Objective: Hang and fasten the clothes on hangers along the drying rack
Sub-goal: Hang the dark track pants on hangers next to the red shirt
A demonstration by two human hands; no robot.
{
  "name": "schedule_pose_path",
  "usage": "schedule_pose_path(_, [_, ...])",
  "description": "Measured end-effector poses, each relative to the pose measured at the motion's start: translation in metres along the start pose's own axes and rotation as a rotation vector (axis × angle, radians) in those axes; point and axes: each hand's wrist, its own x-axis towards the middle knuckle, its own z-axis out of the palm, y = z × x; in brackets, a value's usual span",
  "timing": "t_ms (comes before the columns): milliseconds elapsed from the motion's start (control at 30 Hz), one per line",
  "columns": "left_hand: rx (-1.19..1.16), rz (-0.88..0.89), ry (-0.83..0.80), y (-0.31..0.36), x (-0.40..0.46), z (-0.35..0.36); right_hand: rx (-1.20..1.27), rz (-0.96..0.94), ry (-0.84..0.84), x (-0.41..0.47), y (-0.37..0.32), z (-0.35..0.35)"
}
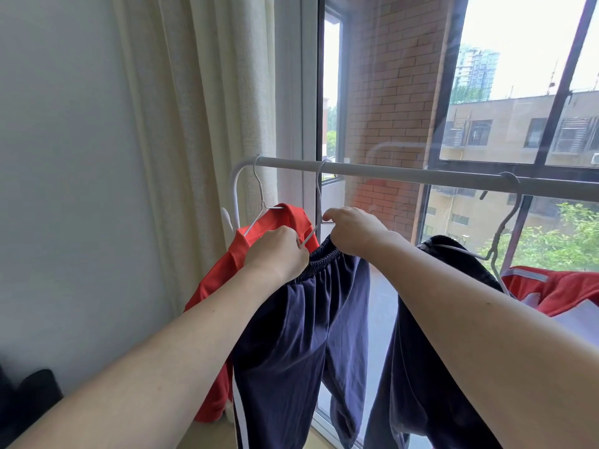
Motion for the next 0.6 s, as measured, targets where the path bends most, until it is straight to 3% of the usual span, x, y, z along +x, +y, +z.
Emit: schedule_pose_path(600, [0.024, 0.007, -0.001, 0.0042, -0.0016, -0.0070, -0.046, 0.012, -0.004, -0.0033, -0.0038, -0.0029])
